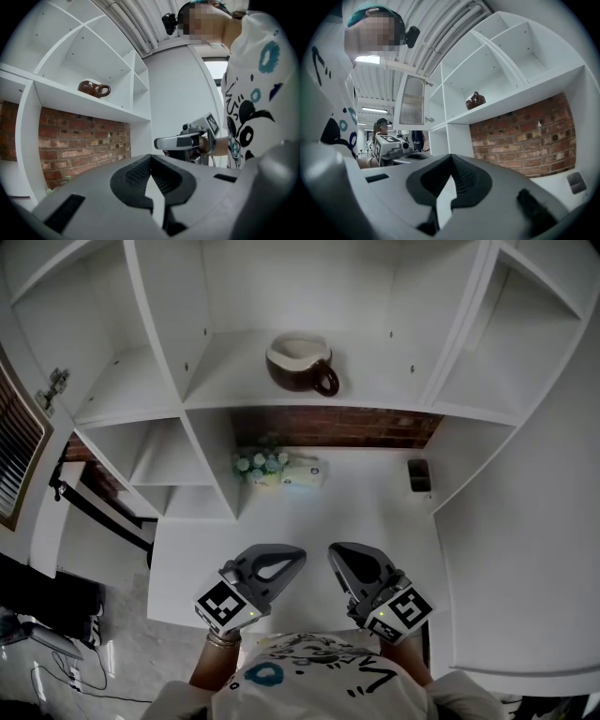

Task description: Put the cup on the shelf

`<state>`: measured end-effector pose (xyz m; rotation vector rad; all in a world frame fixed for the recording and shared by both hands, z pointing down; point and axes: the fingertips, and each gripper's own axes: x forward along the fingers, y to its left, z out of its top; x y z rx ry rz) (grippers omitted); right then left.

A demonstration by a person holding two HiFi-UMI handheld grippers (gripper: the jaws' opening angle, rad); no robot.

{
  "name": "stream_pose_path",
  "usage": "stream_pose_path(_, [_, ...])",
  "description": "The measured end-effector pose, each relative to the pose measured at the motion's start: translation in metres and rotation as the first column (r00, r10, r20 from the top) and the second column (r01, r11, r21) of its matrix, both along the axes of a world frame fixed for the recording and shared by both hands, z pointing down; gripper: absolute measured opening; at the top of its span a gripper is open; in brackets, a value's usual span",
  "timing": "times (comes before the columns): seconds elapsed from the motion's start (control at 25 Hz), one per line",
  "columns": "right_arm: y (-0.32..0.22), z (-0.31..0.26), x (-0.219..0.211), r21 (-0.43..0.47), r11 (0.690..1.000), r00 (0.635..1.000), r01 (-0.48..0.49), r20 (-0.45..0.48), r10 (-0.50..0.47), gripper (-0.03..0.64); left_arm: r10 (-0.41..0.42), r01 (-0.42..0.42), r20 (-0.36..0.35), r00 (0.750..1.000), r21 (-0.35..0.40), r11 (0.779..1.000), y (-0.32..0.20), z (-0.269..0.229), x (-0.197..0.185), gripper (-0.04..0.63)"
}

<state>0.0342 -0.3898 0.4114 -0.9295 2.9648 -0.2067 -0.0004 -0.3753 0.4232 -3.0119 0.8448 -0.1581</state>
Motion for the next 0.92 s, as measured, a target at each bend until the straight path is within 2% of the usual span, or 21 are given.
stream_pose_path(0.48, [0.018,0.014,-0.009,-0.036,0.997,0.997,0.075,0.002,-0.075,0.026,-0.009,0.009,-0.001,1.000,-0.016,1.000,0.007,0.007,-0.007,0.015])
stream_pose_path(0.92, [0.021,0.019,-0.014,-0.063,0.994,0.996,0.085,0.004,-0.085,0.026,-0.013,0.013,-0.010,1.000,-0.012,1.000,0.009,0.010,-0.012,0.015])
